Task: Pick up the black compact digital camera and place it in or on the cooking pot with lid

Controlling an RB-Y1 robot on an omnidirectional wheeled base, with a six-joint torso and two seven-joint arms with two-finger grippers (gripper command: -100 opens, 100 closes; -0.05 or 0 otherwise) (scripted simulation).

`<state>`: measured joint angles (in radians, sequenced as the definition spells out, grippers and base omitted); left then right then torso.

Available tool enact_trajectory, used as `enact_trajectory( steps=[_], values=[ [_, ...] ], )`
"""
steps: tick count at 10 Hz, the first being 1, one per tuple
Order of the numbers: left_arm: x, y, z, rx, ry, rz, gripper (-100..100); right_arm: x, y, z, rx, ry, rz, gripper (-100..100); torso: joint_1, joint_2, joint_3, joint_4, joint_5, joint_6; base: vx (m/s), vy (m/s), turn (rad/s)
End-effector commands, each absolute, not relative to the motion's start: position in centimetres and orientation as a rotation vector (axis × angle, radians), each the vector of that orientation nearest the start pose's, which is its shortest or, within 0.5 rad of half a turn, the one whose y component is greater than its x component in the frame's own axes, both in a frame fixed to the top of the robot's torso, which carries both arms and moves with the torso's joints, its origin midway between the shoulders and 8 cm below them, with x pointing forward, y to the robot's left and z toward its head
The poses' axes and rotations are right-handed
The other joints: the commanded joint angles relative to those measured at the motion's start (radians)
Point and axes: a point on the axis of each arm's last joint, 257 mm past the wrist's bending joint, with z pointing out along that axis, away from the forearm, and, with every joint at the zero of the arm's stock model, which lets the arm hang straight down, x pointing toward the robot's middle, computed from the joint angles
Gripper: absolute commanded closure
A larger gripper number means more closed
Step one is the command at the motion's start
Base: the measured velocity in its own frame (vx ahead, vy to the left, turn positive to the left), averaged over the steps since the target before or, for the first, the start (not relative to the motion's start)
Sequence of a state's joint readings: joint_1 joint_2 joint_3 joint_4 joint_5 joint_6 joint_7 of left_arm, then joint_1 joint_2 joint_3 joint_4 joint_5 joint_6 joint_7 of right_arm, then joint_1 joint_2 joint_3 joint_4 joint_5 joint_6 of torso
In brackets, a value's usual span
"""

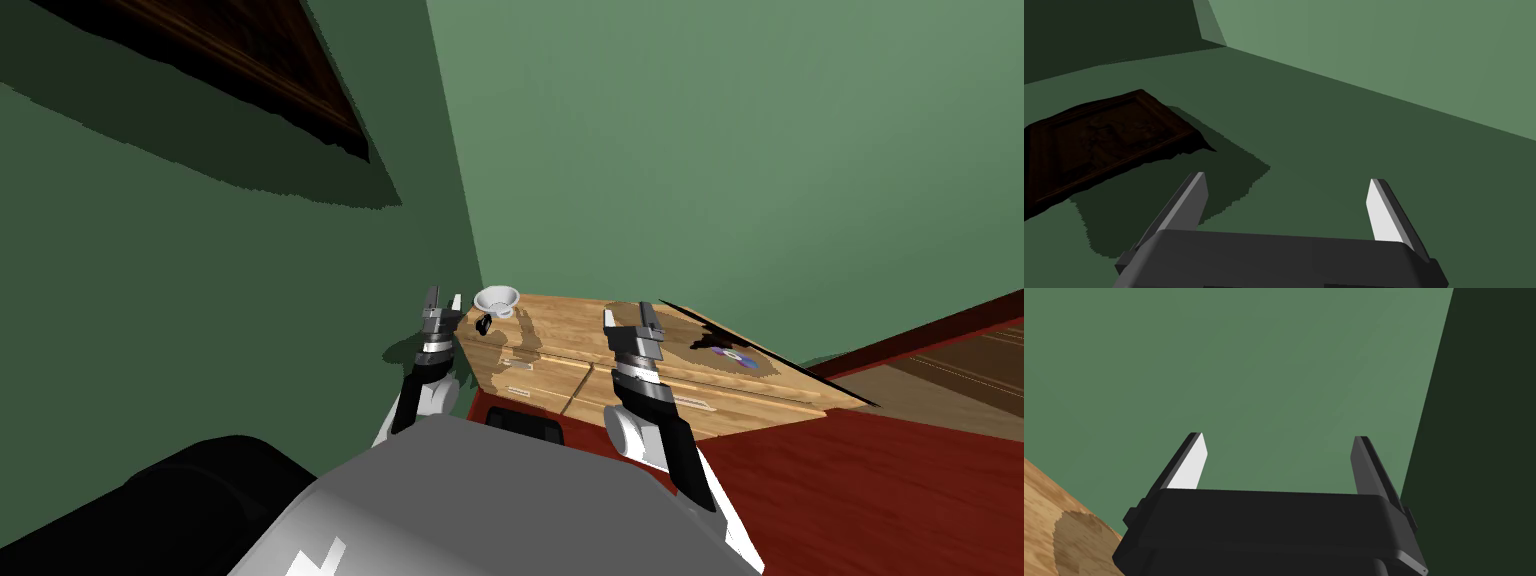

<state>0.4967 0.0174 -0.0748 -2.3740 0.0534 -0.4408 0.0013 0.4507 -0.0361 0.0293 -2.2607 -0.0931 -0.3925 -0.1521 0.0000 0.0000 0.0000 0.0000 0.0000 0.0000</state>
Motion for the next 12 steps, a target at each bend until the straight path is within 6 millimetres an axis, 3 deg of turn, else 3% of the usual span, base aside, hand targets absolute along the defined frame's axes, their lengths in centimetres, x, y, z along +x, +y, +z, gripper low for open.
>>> enact_trajectory(
  steps=[1, 6, 12],
  values=[
    [33.8, 25.1, 5.5, -0.650, 0.602, -1.454, -100, 37.0, -27.3, 1.1, 0.824, 0.601, 1.530, 0, 0.000, 0.000, 0.000, 0.000, 0.000, 0.000, -0.005, 0.001, 0.073],
    [34.5, 24.6, 5.0, -0.716, 0.639, -1.572, -100, 37.0, -27.3, 1.1, 0.824, 0.601, 1.529, 0, 0.000, 0.001, 0.001, 0.000, 0.000, 0.000, -0.013, 0.001, 0.112],
    [36.5, 24.7, 3.1, -0.905, 0.664, -1.723, -100, 37.0, -27.3, 1.1, 0.824, 0.601, 1.530, 0, 0.000, 0.002, 0.001, 0.000, 0.000, 0.000, -0.034, -0.002, 0.115]
  ],
)
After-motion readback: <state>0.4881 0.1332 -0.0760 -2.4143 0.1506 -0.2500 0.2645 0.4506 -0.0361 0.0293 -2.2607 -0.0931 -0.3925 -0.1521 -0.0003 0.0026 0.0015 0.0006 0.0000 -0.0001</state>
